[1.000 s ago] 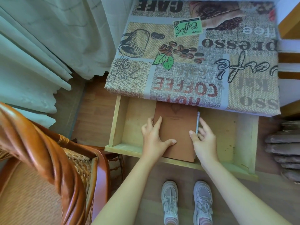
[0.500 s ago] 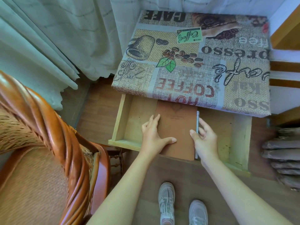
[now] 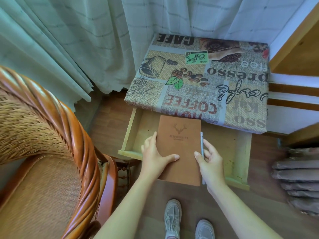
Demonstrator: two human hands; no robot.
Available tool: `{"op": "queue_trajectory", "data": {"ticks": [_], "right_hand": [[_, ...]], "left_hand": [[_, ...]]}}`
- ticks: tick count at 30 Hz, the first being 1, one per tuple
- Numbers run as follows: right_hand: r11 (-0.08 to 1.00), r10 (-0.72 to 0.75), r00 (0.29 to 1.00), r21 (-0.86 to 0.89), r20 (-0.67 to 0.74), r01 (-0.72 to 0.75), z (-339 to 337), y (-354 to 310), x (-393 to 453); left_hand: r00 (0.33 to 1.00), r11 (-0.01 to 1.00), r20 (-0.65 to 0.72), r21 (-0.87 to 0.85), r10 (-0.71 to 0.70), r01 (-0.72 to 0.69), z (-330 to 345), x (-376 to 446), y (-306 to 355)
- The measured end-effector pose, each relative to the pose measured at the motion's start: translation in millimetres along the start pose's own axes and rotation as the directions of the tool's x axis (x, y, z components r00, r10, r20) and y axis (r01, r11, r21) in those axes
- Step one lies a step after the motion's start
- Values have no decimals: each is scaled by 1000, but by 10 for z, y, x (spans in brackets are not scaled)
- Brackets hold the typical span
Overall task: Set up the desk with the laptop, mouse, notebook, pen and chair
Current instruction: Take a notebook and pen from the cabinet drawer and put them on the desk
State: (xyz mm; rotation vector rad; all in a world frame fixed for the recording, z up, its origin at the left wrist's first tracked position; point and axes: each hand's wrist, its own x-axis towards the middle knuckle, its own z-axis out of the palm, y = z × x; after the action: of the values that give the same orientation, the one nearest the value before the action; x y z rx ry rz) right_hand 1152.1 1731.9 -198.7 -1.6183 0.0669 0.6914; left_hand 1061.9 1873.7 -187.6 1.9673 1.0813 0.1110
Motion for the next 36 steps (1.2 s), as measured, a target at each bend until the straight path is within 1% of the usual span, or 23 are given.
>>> {"op": "queue_trajectory", "data": {"ticks": [5, 10, 13, 19, 23, 30, 32, 36], "right_hand": [[999, -37, 999, 18, 26, 37, -36, -180, -50], [996, -87, 996, 28, 31, 86, -131, -424, 49], [993, -110, 994, 33, 26, 109, -183, -555, 197], [989, -146, 989, 11, -36, 147, -250, -825, 590], [989, -149, 981, -38, -127, 145, -211, -912, 1018], [992, -107, 965, -90, -240, 88, 20, -1019, 1698], [982, -140, 955, -160, -263, 100, 78, -1066, 1859], [912, -253, 926, -389, -282, 131, 165, -1118, 2055]], "left_hand": [[999, 999, -36, -49, -7, 5, -92, -70, 146], [998, 988, -60, -146, 32, -41, -170, 37, 390], [996, 982, -49, -171, 75, -82, -170, 196, 542], [993, 970, -16, -210, 121, -121, -60, 700, 880], [984, 964, 46, -212, 172, -159, 37, 1186, 1051], [972, 962, 129, -218, 198, -167, 160, 1990, 1072], [966, 960, 149, -218, 212, -177, 165, 2174, 1071], [960, 961, 167, -199, 226, -192, 179, 2424, 1020]]}}
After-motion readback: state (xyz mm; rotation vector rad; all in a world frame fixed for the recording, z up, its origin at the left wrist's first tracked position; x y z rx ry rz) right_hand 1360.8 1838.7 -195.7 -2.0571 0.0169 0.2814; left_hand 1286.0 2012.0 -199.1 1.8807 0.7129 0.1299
